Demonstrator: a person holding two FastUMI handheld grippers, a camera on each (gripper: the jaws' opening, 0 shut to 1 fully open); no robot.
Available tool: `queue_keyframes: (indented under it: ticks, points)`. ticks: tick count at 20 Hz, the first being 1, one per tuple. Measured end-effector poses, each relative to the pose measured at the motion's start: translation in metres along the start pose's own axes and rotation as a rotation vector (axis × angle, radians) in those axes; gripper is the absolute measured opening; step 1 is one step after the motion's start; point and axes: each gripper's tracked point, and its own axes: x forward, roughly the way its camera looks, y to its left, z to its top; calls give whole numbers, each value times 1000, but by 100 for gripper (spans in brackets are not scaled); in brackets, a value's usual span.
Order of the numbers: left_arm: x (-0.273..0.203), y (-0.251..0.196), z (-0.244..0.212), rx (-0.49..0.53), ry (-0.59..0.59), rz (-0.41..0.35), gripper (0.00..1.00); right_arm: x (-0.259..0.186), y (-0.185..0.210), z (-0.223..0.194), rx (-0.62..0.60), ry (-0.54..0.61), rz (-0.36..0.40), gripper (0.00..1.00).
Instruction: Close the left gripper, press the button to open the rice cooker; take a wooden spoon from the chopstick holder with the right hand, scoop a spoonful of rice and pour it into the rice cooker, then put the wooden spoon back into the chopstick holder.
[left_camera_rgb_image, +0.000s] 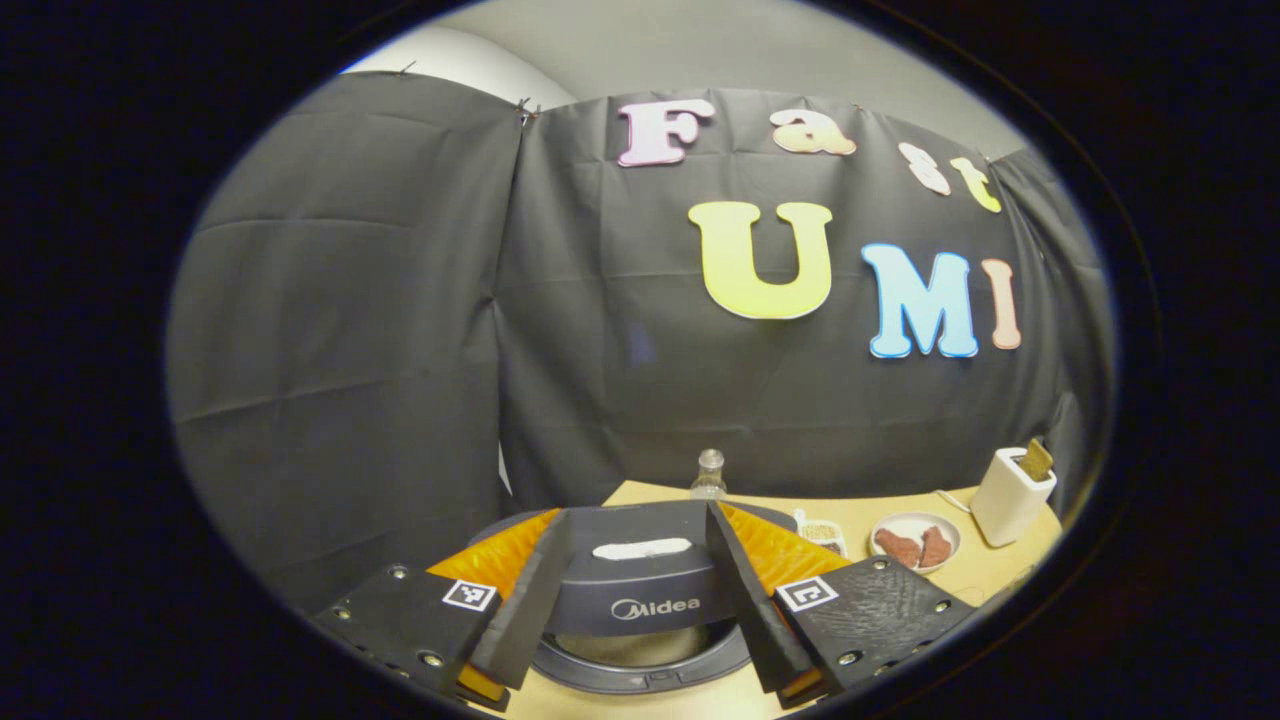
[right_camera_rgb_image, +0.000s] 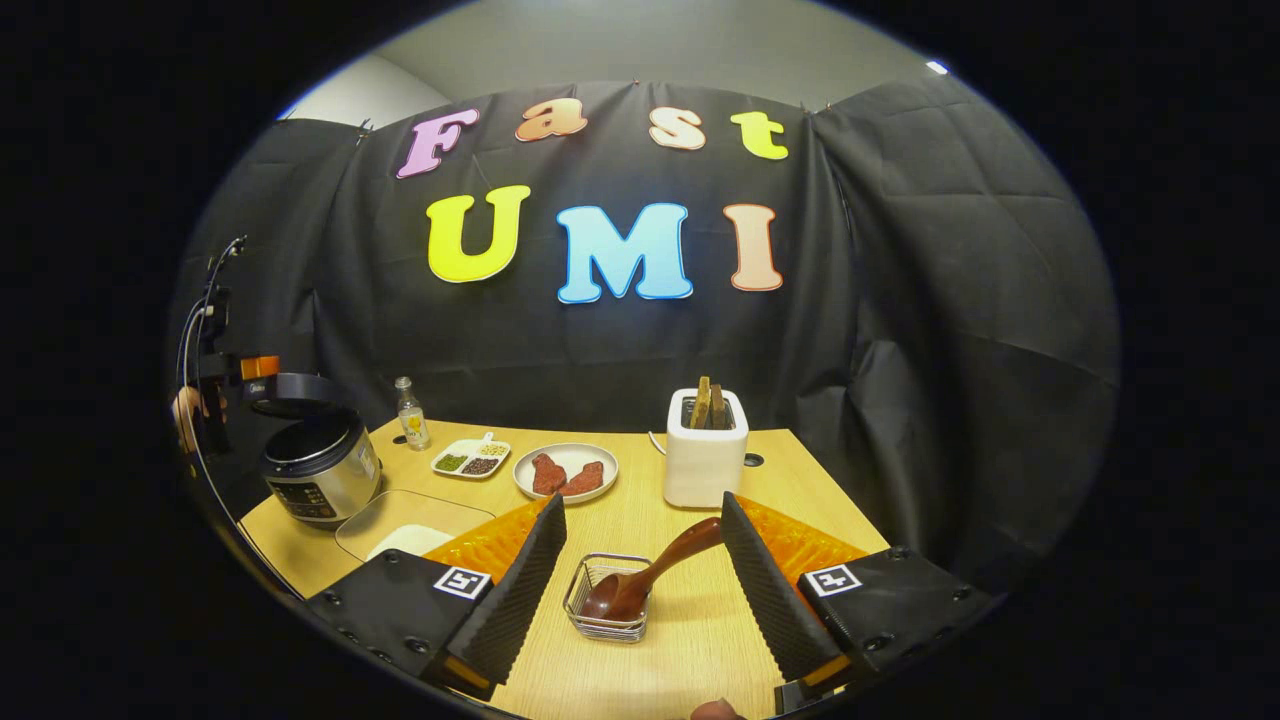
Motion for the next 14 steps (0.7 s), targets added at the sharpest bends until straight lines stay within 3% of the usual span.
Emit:
queue_keyframes:
  ticks: [14]
  points:
    - [-2, -9, -99, 9, 135, 50, 87, 1, 6, -10, -21, 24, 27, 98]
